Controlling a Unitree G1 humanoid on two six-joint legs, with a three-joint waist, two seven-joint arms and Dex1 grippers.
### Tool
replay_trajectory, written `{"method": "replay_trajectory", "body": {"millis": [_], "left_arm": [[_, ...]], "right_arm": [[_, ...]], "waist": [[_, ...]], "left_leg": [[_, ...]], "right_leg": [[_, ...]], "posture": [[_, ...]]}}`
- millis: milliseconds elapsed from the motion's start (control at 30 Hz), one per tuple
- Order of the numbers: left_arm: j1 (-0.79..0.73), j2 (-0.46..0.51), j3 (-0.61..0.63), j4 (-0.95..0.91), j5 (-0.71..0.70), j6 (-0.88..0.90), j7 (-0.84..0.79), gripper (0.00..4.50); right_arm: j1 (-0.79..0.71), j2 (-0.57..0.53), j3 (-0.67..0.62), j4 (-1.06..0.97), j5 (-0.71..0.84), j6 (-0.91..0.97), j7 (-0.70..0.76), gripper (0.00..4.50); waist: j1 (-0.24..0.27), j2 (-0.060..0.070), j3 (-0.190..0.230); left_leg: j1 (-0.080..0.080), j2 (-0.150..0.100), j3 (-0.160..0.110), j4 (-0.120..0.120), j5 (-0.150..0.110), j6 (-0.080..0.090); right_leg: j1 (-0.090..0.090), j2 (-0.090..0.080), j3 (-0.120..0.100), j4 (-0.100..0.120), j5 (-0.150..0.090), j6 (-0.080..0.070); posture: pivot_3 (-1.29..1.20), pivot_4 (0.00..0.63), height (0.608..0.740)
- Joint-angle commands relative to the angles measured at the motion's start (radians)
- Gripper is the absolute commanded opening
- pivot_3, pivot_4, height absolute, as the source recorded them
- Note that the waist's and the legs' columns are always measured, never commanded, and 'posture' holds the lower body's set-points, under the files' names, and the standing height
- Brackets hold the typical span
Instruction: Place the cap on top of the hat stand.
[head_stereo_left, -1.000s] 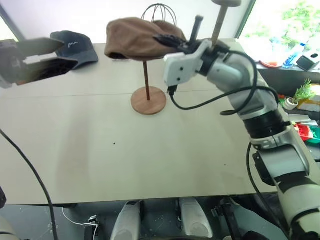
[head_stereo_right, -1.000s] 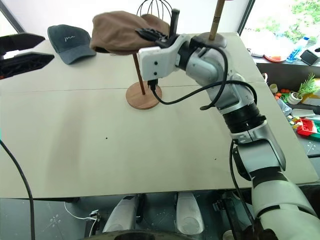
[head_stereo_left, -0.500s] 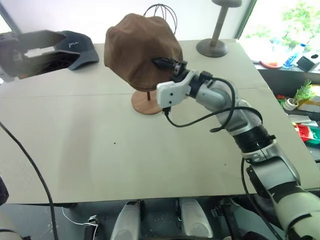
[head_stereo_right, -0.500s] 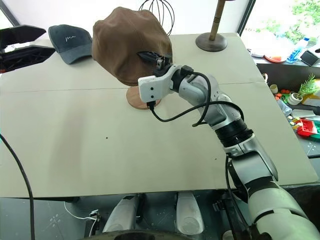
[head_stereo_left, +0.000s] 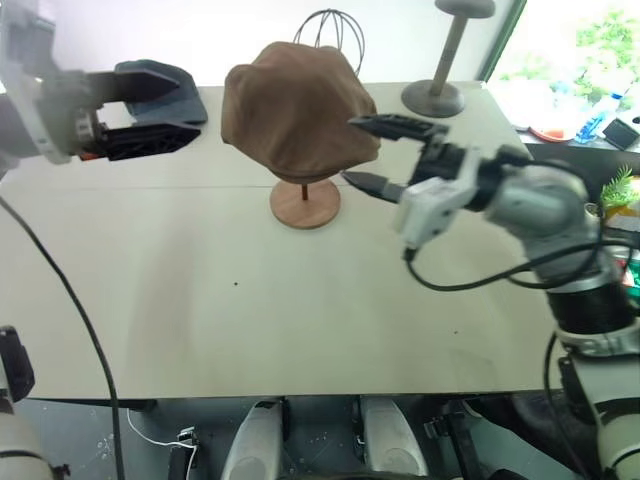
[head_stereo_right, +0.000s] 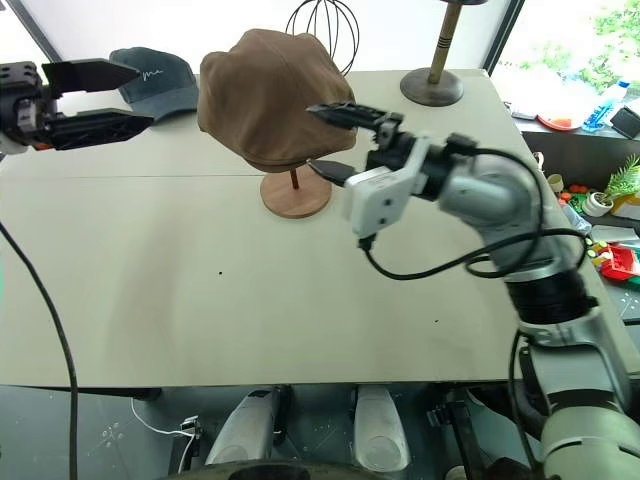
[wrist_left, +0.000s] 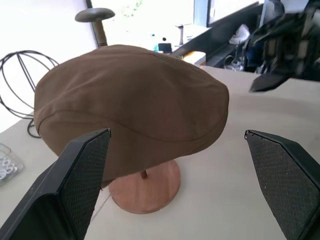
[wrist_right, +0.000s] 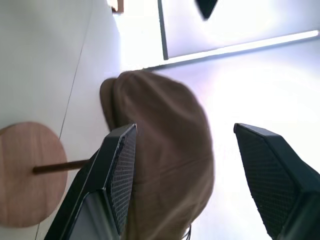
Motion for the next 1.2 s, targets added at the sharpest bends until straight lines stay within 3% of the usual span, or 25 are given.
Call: {"method": "replay_trajectory", "body": {"millis": [33, 67, 133, 200, 433, 700, 967, 1200], "left_arm": [[-0.024, 0.004, -0.059, -0.036, 0.078, -0.11, -0.051, 4.5], [-0.024, 0.003, -0.084, -0.042, 0.105, -0.148, -0.074, 4.5], [-0.028, -0.001, -0.136, -0.051, 0.16, -0.231, -0.119, 4.5], [-0.037, -0.016, -0.172, -0.057, 0.204, -0.299, -0.144, 4.5], [-0.036, -0.114, -0.238, -0.075, 0.366, -0.529, -0.095, 4.5], [0.019, -0.264, -0.28, -0.178, 0.581, -0.609, 0.173, 4.5], [0.079, -0.292, -0.32, -0.223, 0.753, -0.748, 0.301, 4.5], [0.134, -0.33, -0.367, -0.189, 0.986, -0.913, 0.495, 4.5]], "right_arm": [[0.011, -0.088, -0.117, -0.031, 0.307, 0.32, 0.137, 3.15], [0.005, -0.121, -0.151, -0.028, 0.421, 0.471, 0.171, 3.15], [-0.027, -0.189, -0.209, -0.002, 0.623, 0.74, 0.241, 3.67], [-0.06, -0.233, -0.243, 0.031, 0.728, 0.898, 0.288, 4.47], [-0.19, -0.311, -0.303, 0.066, 1.03, 1.39, 0.321, 4.47], [-0.204, -0.296, -0.303, 0.055, 1.013, 1.452, 0.311, 4.47], [-0.259, -0.27, -0.288, 0.115, 0.959, 1.446, 0.295, 4.47], [-0.255, -0.242, -0.292, 0.104, 0.941, 1.448, 0.284, 4.47]], "waist": [[0.001, 0.0, 0.0], [0.001, 0.001, 0.0], [0.002, 0.001, 0.0], [0.0, 0.001, 0.0], [0.002, 0.001, 0.001], [0.01, 0.001, 0.001], [0.009, 0.001, 0.001], [0.02, 0.001, 0.001]], "left_leg": [[0.0, 0.0, 0.0, 0.0, 0.0, 0.0], [0.0, 0.0, 0.0, 0.0, 0.0, 0.0], [0.0, 0.0, 0.0, 0.001, 0.0, 0.0], [0.0, 0.0, 0.0, 0.001, 0.0, 0.0], [-0.001, 0.001, 0.001, 0.001, 0.0, 0.001], [-0.003, -0.001, 0.002, 0.001, 0.0, 0.001], [-0.003, -0.001, 0.002, 0.001, -0.001, 0.001], [-0.003, -0.001, 0.002, 0.001, -0.001, 0.001]], "right_leg": [[0.0, 0.0, 0.0, 0.0, 0.0, 0.0], [0.0, 0.0, 0.0, 0.0, 0.0, 0.0], [0.0, -0.001, 0.0, 0.0, 0.0, 0.0], [0.0, -0.001, 0.0, 0.0, -0.001, -0.002], [-0.001, -0.001, 0.0, -0.001, -0.002, -0.004], [-0.002, -0.003, 0.0, -0.002, 0.0, 0.001], [-0.002, -0.003, 0.0, -0.001, 0.0, 0.001], [-0.002, -0.003, 0.0, -0.001, 0.0, 0.001]], "posture": [[0.0, 0.15, 0.74], [0.0, 0.15, 0.74], [0.0, 0.15, 0.74], [0.0, 0.15, 0.74], [0.0, 0.15, 0.74], [0.0, 0.15, 0.74], [0.0, 0.15, 0.74], [0.0, 0.15, 0.74]]}}
